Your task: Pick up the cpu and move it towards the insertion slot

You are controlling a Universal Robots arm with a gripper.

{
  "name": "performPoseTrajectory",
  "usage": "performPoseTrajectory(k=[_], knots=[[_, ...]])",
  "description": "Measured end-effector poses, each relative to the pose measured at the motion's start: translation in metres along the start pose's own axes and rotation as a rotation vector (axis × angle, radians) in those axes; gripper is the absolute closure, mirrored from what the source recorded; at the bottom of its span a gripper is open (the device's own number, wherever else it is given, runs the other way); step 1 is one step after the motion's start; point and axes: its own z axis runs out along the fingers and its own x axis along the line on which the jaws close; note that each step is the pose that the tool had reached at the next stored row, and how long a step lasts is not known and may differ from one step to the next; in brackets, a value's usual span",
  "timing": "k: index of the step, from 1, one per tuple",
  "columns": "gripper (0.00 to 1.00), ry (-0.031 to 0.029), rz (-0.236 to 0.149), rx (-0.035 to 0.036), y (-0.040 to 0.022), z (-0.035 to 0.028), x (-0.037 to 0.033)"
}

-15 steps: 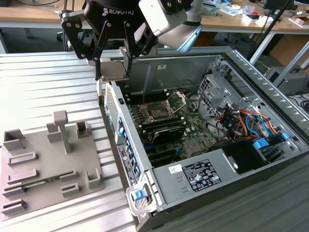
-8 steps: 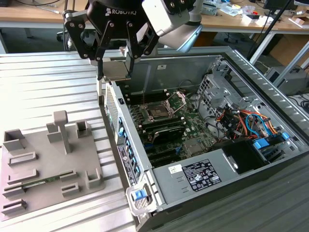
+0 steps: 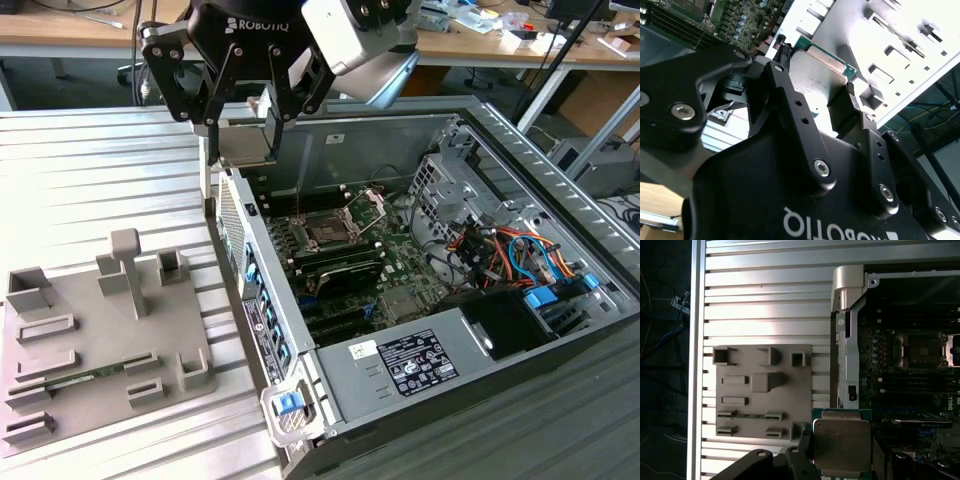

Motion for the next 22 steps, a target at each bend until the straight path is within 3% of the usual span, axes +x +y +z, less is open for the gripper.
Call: performPoseTrajectory(k=[22], knots=[[0.45, 0.0000, 0.000, 0.0001, -0.0002, 0.0005, -0.0118]])
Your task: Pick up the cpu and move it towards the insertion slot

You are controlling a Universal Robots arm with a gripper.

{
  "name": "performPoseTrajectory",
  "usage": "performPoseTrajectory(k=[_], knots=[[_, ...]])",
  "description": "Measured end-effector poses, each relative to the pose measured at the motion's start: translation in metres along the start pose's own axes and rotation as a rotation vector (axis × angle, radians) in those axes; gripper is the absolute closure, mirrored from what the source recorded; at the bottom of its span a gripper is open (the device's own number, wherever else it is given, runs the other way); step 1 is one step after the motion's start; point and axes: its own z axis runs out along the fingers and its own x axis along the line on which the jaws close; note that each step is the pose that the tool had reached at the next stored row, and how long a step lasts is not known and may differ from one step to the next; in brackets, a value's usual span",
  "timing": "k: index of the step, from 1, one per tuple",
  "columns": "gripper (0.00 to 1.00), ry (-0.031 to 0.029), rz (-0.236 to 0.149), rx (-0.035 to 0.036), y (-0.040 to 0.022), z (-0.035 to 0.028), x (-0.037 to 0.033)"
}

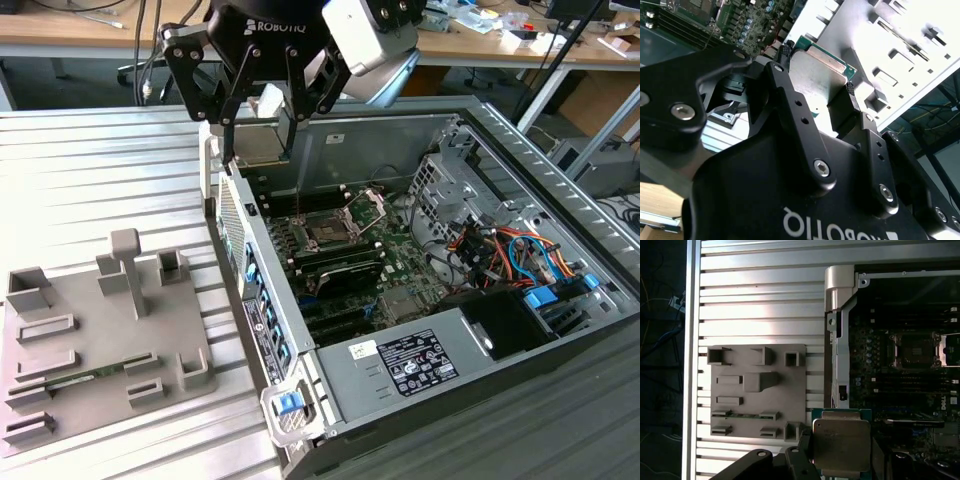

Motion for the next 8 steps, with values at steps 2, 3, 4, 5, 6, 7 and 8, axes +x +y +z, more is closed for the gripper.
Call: performPoseTrajectory(k=[2, 3, 4, 5, 6, 7, 8], knots=[[0.45, 0.0000, 0.000, 0.0000, 0.0000, 0.0000, -0.0008], [0.45, 0.0000, 0.000, 0.0000, 0.0000, 0.0001, -0.0015], [0.45, 0.0000, 0.000, 0.0000, 0.0000, 0.0001, -0.0019], [0.45, 0.0000, 0.000, 0.0000, -0.0001, 0.0001, -0.0023], [0.45, 0.0000, 0.000, 0.0000, -0.0001, 0.0001, -0.0028], [0.45, 0.0000, 0.000, 0.0000, -0.0001, 0.0002, -0.0032], [0.45, 0.0000, 0.000, 0.0000, -0.0001, 0.0002, -0.0038]])
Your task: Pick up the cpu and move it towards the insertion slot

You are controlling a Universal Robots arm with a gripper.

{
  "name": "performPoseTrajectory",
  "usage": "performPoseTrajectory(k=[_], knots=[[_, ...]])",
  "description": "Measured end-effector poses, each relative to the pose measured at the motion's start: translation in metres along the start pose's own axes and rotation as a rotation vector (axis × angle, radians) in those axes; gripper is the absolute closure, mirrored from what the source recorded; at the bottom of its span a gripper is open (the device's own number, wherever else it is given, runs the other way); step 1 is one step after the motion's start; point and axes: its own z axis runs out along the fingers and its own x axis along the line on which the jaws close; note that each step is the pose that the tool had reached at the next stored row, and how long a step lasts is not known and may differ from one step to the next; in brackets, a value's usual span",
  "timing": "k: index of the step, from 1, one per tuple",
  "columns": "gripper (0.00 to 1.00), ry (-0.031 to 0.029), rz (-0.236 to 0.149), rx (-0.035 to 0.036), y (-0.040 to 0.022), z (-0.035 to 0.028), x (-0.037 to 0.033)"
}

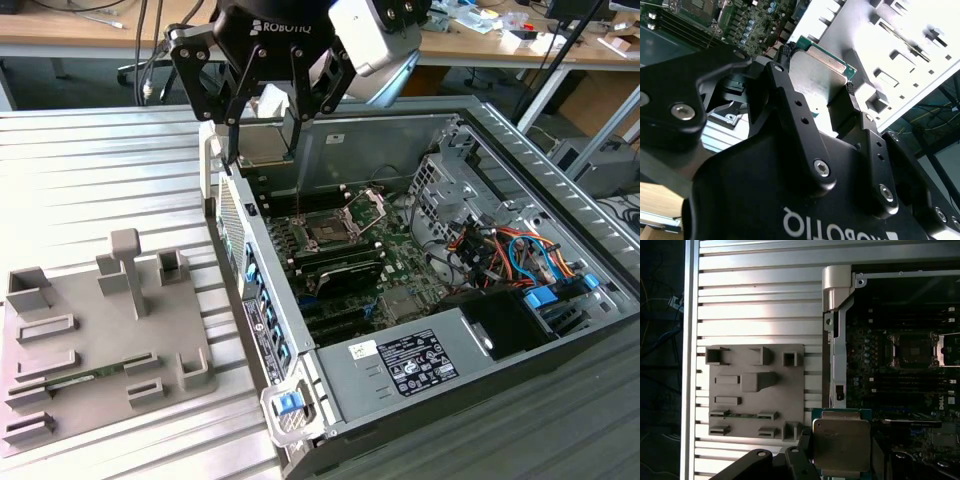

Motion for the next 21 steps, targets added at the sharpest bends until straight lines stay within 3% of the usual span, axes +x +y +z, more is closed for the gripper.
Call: performPoseTrajectory(k=[21], knots=[[0.45, 0.0000, 0.000, 0.0000, -0.0002, 0.0006, -0.0106]])
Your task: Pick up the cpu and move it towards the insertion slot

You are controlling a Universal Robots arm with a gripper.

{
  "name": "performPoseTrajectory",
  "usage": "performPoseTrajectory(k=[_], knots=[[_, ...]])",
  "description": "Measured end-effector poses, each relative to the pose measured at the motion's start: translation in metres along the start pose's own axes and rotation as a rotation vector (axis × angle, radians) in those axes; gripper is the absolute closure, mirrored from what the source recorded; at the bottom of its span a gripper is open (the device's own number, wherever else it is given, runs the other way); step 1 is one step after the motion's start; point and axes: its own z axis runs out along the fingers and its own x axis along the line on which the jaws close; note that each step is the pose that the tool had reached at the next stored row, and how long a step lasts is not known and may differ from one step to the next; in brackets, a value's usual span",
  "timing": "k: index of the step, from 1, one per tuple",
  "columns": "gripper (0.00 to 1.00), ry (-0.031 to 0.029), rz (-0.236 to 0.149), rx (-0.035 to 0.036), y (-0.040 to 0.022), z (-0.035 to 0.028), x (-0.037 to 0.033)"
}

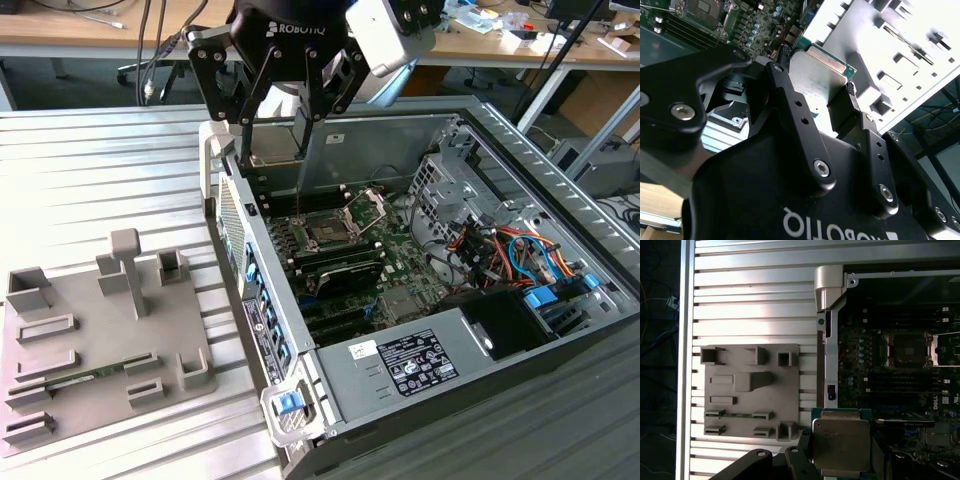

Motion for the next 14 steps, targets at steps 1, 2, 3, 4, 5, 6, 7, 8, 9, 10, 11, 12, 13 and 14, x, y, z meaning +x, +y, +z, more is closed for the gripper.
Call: performPoseTrajectory(k=[1, 2, 3, 4, 5, 6, 7, 8, 9, 10, 11, 12, 13, 14], knots=[[0.45, 0.0000, 0.000, -0.0001, 0.0000, 0.0000, -0.0004], [0.45, 0.0000, 0.000, -0.0001, 0.0000, 0.0001, -0.0010], [0.45, 0.0000, 0.000, -0.0001, 0.0000, 0.0001, -0.0015], [0.45, 0.0000, 0.000, 0.0000, 0.0000, 0.0001, -0.0019], [0.45, 0.0000, 0.000, 0.0000, -0.0001, 0.0001, -0.0024], [0.45, 0.0000, 0.000, 0.0000, -0.0001, 0.0002, -0.0028], [0.45, 0.0000, 0.000, 0.0000, -0.0001, 0.0002, -0.0033], [0.45, 0.0000, 0.000, 0.0000, -0.0001, 0.0002, -0.0037], [0.45, 0.0000, 0.000, 0.0000, -0.0001, 0.0003, -0.0043], [0.45, -0.0001, 0.000, -0.0001, -0.0001, 0.0003, -0.0050], [0.45, 0.0000, 0.000, 0.0000, -0.0001, 0.0004, -0.0058], [0.45, 0.0000, 0.000, 0.0000, -0.0001, 0.0004, -0.0062], [0.45, 0.0000, 0.000, 0.0000, -0.0001, 0.0004, -0.0067], [0.45, 0.0000, 0.000, 0.0000, -0.0002, 0.0004, -0.0071]])
